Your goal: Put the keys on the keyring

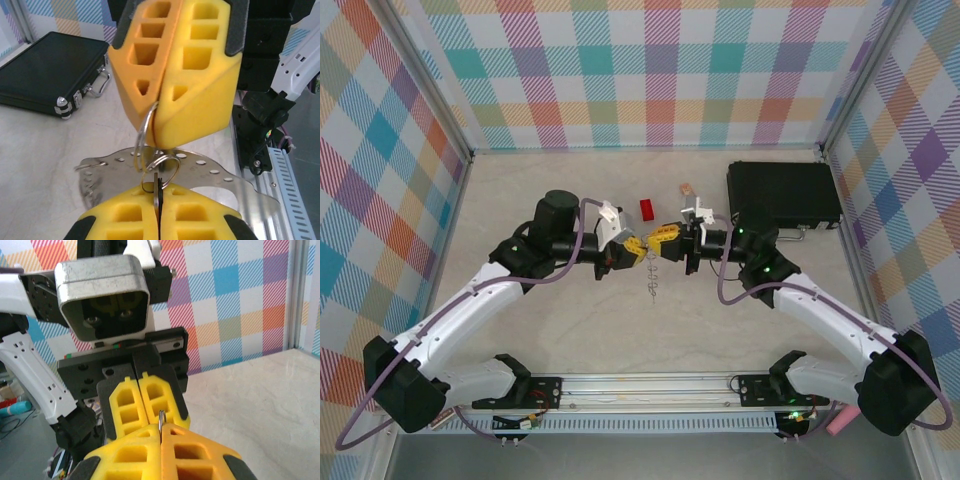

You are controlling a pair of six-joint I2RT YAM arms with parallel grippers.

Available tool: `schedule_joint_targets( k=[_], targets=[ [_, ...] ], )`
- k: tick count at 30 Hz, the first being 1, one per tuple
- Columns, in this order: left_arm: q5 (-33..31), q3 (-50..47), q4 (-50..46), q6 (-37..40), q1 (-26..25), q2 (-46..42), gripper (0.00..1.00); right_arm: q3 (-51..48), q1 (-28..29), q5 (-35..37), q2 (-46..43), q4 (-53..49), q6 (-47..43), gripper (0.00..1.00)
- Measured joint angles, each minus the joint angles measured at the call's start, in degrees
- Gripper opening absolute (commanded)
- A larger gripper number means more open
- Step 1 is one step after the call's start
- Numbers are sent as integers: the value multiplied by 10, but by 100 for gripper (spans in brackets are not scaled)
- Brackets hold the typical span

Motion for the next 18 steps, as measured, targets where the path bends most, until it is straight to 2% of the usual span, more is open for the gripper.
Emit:
schedule_joint_targets(
  k=[7, 8, 10, 11, 18],
  targets=[
    [2, 1, 13, -12, -18, 15, 1, -21, -1, 2, 0, 51, 24, 0],
    [2, 1, 16, -15, -18, 15, 5, -21, -1, 3, 0, 54, 25, 0],
    [-2, 1, 22, -21, -19, 14, 22, -21, -1, 7, 0, 60, 25, 0],
    [-6, 1, 25, -24, -19, 13, 27, -21, -1, 12, 0, 64, 25, 0],
    [-21, -7, 62, -74, -7, -19, 29, -21, -8, 31, -7, 83, 25, 0]
  ],
)
